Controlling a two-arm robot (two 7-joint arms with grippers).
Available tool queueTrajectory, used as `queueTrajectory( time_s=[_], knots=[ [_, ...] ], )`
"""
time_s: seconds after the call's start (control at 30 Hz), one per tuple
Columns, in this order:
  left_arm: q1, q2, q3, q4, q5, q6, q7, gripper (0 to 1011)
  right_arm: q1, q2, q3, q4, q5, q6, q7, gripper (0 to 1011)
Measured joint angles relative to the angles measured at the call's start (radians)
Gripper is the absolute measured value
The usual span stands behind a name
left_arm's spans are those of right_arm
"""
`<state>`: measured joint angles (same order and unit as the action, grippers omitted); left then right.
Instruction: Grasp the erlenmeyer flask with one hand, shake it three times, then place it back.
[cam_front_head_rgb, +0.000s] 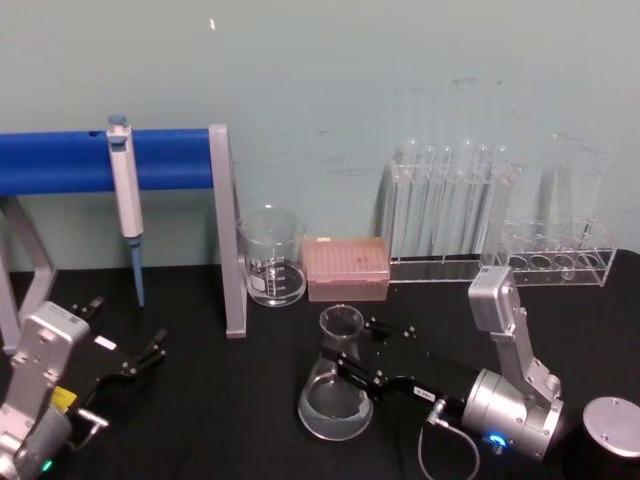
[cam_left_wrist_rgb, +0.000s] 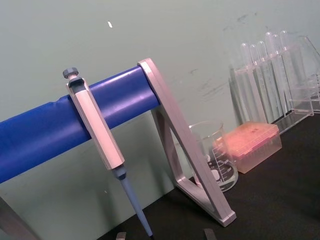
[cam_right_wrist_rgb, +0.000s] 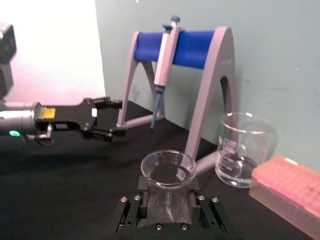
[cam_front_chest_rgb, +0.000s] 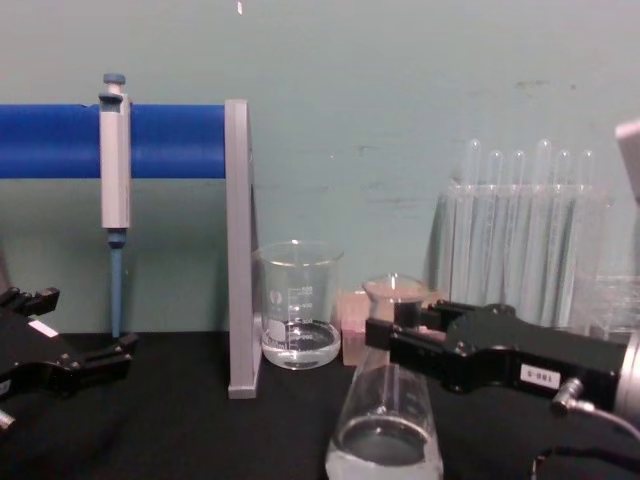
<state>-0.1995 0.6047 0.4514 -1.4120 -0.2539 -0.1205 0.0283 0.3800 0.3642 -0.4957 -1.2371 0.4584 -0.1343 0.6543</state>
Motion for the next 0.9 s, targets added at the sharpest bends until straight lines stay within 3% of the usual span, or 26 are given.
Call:
queueTrajectory(
  time_s=[0.5, 0.9],
  knots=[
    [0.000, 0.000, 0.000, 0.000, 0.000, 0.000, 0.000, 1001, -0.061, 0.034, 0.056, -0.165, 0.036, 0.002, -0.066, 456],
    [0.000, 0.000, 0.000, 0.000, 0.000, 0.000, 0.000, 1001, -0.112, 0.054, 0.102, -0.246, 0.044, 0.012, -0.130, 456]
  ],
)
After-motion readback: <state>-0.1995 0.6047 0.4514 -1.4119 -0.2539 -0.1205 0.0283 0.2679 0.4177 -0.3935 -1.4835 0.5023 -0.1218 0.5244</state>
